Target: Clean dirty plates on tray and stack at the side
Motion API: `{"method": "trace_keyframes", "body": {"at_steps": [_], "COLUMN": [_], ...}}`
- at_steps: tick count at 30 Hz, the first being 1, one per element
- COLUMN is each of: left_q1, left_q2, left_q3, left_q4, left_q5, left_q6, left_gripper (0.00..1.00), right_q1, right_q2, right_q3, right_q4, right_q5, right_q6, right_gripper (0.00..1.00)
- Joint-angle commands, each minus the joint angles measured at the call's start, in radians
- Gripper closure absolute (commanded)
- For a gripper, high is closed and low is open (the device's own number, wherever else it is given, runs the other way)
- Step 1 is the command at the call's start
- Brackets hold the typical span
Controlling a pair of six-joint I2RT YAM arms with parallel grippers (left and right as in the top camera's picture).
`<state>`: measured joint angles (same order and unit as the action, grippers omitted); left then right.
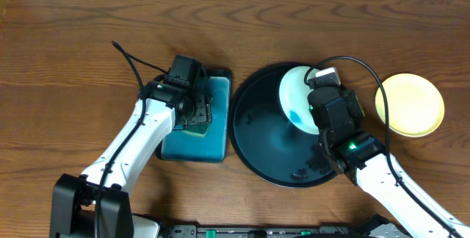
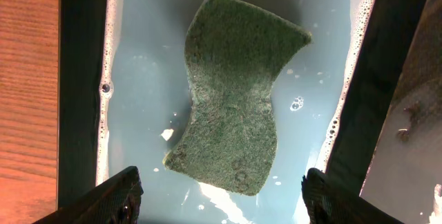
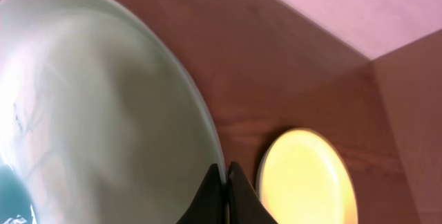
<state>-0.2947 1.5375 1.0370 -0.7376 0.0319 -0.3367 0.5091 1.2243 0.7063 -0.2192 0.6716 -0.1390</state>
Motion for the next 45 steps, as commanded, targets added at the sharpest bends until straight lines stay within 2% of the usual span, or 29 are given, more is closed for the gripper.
{"method": "trace_keyframes", "body": {"at_steps": [1, 5, 11, 16, 21, 27, 32, 45], "left_q1": [0.003, 0.003, 0.003, 0.004, 0.003, 0.003, 0.004, 0.004], "left_q2": [-0.001, -0.001, -0.001, -0.001, -0.001, -0.001, -0.001, -0.001], "left_q3": [-0.007, -0.006, -0.007, -0.007, -0.007, -0.007, -0.007, -0.007], "left_q4": [-0.006, -0.006, -0.006, -0.006, -0.006, -0.006, -0.006, -0.006], "left_q5": [0.006, 0.006, 0.006, 0.006, 0.006, 0.006, 0.006, 0.006], "left_q6": [-0.001, -0.001, -0.001, -0.001, -0.001, -0.001, -0.001, -0.001], "left_gripper": [0.25, 0.25, 0.25, 0.25, 0.24, 0.24, 0.25, 0.24], "right_q1": [-0.003, 0.015, 0.067, 0.078, 0.084, 0.126, 0.134, 0.141], "right_q2": [-0.013, -0.013, -0.013, -0.013, -0.013, -0.013, -0.013, -0.013], "right_q3": [0.002, 0.002, 0.002, 0.002, 0.002, 0.002, 0.002, 0.002], "right_q4": [0.068, 0.053, -0.089, 0.027, 0.143, 0.140, 0.181, 0.195], "right_q5": [0.072, 0.071, 0.124, 0.312, 0.317, 0.314, 0.439, 0.435], "right_q6": [-0.064, -0.075, -0.045, -0.031, -0.056, -0.204, -0.207, -0.259], "right_gripper": [0.99, 0.99, 0.99, 0.99, 0.99, 0.99, 0.99, 0.99]}}
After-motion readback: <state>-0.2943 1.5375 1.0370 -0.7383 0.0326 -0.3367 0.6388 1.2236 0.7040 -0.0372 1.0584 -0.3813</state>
